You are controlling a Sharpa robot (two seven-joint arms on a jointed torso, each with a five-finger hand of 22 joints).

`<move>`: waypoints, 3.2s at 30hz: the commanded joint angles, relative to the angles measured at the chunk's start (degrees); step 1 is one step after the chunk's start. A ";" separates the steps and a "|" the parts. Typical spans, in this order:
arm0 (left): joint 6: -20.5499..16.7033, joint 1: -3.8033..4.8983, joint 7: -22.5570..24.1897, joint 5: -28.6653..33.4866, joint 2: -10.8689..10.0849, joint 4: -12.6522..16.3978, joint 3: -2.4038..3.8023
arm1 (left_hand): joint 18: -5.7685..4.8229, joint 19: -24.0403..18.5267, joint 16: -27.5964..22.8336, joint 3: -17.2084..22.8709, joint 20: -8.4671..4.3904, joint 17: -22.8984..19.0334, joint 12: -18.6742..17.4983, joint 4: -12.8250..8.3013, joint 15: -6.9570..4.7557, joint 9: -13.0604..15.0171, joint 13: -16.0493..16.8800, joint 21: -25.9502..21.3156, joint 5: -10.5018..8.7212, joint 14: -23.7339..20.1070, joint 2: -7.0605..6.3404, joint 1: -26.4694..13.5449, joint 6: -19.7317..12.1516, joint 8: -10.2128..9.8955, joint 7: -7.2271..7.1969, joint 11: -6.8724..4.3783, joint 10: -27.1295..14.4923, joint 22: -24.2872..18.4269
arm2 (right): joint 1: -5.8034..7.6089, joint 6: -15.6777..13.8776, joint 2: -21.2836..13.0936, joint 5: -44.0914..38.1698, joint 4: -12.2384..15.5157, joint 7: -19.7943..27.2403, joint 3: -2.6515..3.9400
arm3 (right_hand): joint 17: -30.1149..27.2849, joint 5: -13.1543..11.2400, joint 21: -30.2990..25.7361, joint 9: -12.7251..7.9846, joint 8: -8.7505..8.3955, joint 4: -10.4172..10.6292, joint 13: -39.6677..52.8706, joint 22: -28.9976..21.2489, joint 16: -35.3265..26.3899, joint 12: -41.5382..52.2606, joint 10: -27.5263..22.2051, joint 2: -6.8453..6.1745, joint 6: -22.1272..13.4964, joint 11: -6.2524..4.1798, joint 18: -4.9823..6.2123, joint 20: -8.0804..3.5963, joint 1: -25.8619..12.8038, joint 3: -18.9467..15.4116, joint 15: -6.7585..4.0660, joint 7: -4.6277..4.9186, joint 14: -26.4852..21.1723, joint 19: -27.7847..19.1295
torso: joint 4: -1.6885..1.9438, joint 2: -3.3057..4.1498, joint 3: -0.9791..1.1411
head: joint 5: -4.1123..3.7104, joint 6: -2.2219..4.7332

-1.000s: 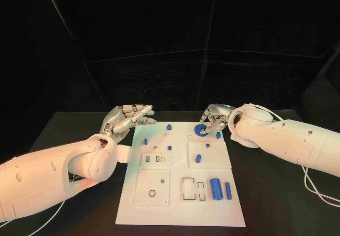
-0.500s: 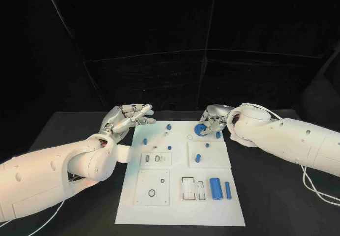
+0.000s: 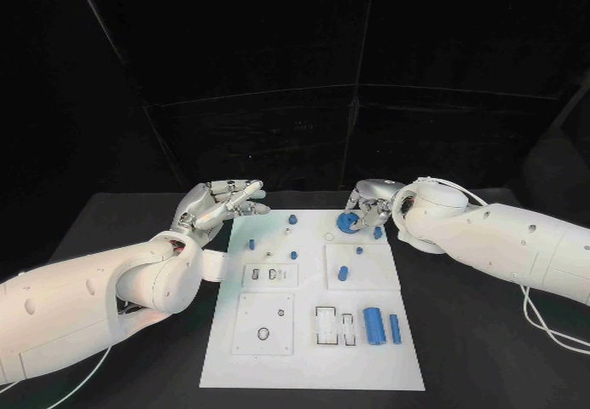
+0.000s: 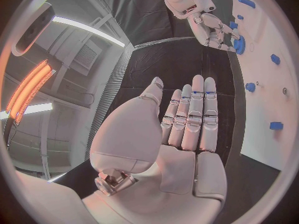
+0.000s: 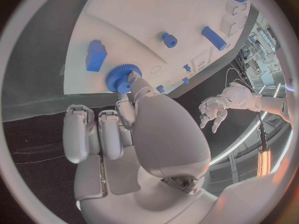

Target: Assemble the parts on the task board

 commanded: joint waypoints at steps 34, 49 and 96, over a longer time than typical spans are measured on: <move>0.73 0.10 0.11 -0.34 0.23 0.06 0.05 | 0.37 -0.22 -0.26 -0.11 0.19 0.09 -0.21 -0.39 0.10 -0.08 -0.06 -0.18 0.35 -0.35 0.13 0.16 0.21 -0.30 0.29 0.27 -0.03 -0.09 | -0.36 -8.29 11.35 -6.12 1.74 -0.33 -0.26 | 5.50 0.88 1.08 -0.19 0.67 0.36 1.29 6.43 0.40 0.64 1.65 -0.91 4.51 -0.53 -1.08 -0.60 -4.90 4.49 -0.98 -1.70 4.13 1.62 | 0.10 0.06 0.01 | 0.53 -0.13; 0.72 0.11 0.13 -0.34 0.29 0.07 0.05 | 0.37 -0.23 -0.35 -0.12 0.20 0.13 -0.28 -0.44 0.12 -0.08 -0.06 -0.22 0.35 -0.36 0.19 0.14 0.22 -0.35 0.31 0.28 -0.02 -0.13 | -0.63 -3.50 13.45 -6.82 -0.69 -1.01 -0.48 | 5.38 -0.60 1.02 -0.51 -0.37 0.39 0.28 6.36 0.28 -0.77 0.75 -2.22 3.44 -0.07 -1.07 -0.34 -6.59 4.95 -0.63 -1.17 4.09 1.53 | 0.01 0.06 0.02 | 0.63 -0.48; 0.75 0.11 0.11 -0.34 -0.20 -0.05 0.05 | 0.37 -0.23 -0.43 -0.14 0.21 0.16 -0.35 -0.49 0.13 -0.08 -0.06 -0.25 0.35 -0.36 0.21 0.13 0.22 -0.40 0.33 0.30 -0.02 -0.17 | -0.89 -18.18 6.16 4.75 4.47 12.18 -0.86 | 5.94 1.63 0.90 -0.49 -3.16 2.47 1.47 6.42 0.41 -0.13 0.11 -2.85 -3.77 1.85 -1.03 1.41 -8.61 -0.76 1.10 0.87 4.12 1.37 | -0.16 -0.05 0.07 | 0.47 -0.13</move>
